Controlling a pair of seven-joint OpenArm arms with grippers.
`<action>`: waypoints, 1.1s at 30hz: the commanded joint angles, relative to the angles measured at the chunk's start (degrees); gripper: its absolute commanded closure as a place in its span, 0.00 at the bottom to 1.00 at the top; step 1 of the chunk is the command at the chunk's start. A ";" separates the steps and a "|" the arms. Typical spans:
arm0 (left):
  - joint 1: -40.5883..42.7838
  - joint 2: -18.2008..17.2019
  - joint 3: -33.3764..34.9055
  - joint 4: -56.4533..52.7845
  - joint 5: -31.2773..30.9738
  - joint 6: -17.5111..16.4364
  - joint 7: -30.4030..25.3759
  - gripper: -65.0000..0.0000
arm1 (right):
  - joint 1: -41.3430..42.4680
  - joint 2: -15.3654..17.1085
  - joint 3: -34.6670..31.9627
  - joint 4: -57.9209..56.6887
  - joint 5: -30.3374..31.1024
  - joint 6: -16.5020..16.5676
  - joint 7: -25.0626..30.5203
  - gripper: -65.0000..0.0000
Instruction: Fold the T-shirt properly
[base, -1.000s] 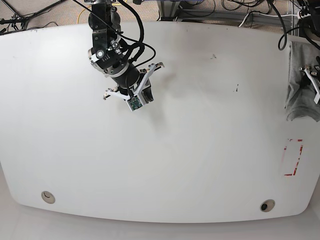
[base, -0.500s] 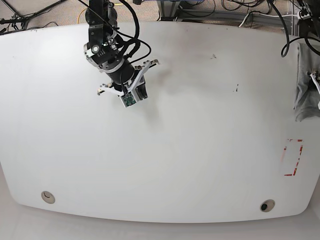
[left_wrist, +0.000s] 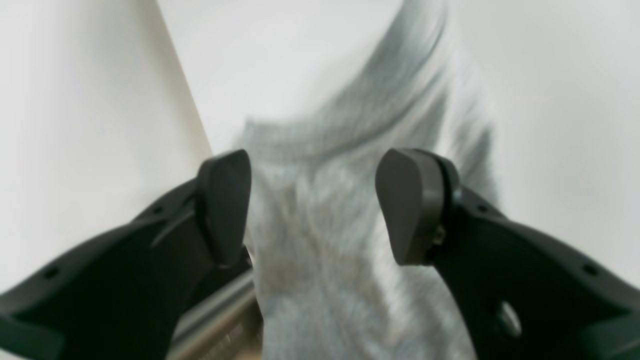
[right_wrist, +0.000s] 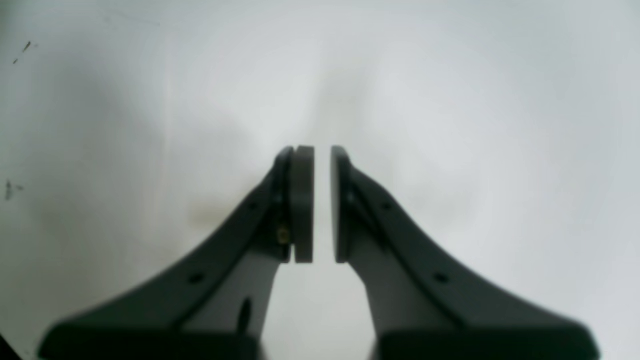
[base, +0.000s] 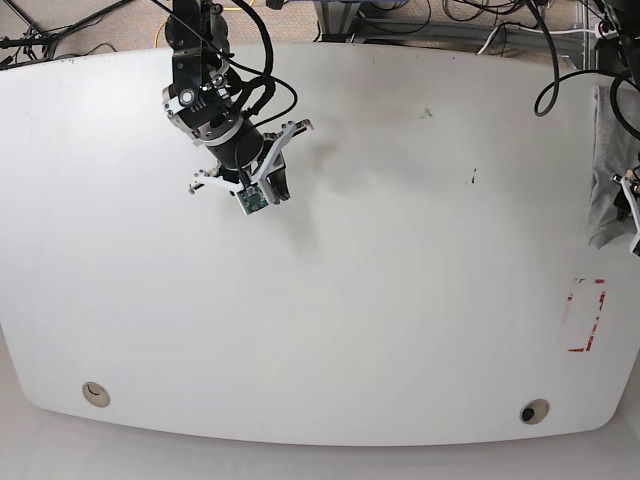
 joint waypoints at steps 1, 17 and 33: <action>-0.81 1.27 -0.54 4.47 -0.45 0.38 -3.76 0.41 | 0.15 2.02 0.10 0.33 0.32 -0.34 5.70 0.92; 14.49 19.55 3.68 21.79 -0.10 3.41 -18.70 0.51 | -9.70 4.40 12.50 -2.04 0.94 -0.26 23.99 0.92; 39.46 38.54 3.77 39.37 -0.45 8.51 -20.11 0.52 | -27.72 4.31 16.63 -2.30 1.20 0.10 32.25 0.92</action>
